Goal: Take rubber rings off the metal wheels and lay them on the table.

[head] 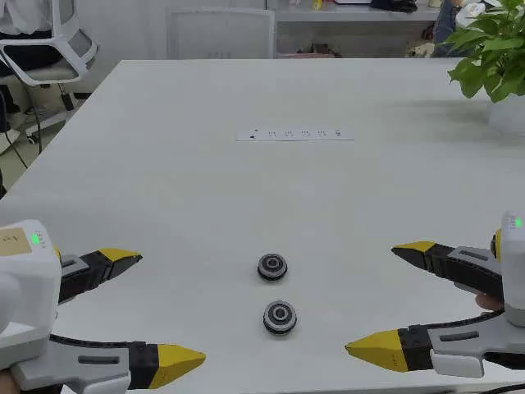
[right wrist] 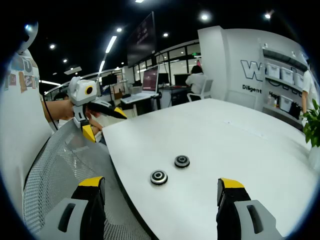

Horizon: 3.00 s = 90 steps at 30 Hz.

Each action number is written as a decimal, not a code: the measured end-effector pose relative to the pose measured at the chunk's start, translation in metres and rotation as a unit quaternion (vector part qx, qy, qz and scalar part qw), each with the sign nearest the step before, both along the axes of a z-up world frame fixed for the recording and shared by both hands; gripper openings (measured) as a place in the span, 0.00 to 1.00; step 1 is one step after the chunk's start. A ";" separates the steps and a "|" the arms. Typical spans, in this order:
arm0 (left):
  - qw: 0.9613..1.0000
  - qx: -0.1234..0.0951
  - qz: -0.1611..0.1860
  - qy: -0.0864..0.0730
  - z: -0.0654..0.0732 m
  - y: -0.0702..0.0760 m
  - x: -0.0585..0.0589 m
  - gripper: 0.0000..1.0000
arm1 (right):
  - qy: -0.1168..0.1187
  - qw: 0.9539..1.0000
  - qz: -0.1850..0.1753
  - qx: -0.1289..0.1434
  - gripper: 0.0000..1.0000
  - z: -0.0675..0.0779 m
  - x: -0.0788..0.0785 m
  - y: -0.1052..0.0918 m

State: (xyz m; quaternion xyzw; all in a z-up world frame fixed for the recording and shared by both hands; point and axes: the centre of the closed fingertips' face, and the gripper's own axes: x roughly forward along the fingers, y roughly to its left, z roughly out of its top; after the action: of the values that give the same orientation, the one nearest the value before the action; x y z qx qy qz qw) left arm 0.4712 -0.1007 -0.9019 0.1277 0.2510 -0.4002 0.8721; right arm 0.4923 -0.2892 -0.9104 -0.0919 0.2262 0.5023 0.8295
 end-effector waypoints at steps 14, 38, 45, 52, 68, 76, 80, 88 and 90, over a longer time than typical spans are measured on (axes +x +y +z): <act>1.000 0.003 -0.006 0.004 -0.003 -0.001 -0.001 0.84 | 0.001 1.000 0.005 -0.007 0.89 -0.003 0.000 -0.001; 1.000 0.007 -0.011 0.002 -0.002 -0.002 0.001 0.81 | 0.002 1.000 0.009 -0.009 0.86 -0.004 0.000 -0.001; 1.000 0.006 -0.008 0.004 -0.003 -0.001 0.000 0.80 | 0.005 1.000 0.008 -0.012 0.86 -0.005 -0.001 -0.001; 1.000 0.008 -0.007 0.004 -0.004 0.000 0.000 0.80 | 0.008 1.000 0.009 -0.011 0.85 -0.005 -0.002 -0.001; 1.000 0.005 -0.007 0.008 -0.005 0.000 -0.003 0.77 | 0.009 1.000 0.009 -0.009 0.85 -0.006 -0.003 0.000; 1.000 0.007 -0.007 0.006 -0.005 0.001 -0.003 0.76 | 0.008 1.000 0.010 -0.008 0.84 -0.005 -0.003 0.001; 1.000 0.009 -0.013 0.005 -0.004 0.000 -0.002 0.73 | 0.005 1.000 0.012 -0.008 0.83 -0.004 -0.001 0.001; 1.000 0.015 -0.022 0.001 -0.004 -0.002 0.003 0.72 | -0.003 1.000 0.023 -0.014 0.81 0.000 0.004 0.004; 1.000 0.017 -0.025 -0.002 -0.002 -0.003 0.006 0.72 | -0.006 0.999 0.027 -0.016 0.81 0.001 0.006 0.006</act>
State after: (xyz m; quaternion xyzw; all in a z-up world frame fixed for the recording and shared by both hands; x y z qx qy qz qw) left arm 0.4770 -0.1032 -0.9038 0.1495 0.2527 -0.4171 0.8601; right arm 0.4984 -0.2837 -0.9094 -0.1138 0.2269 0.5204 0.8153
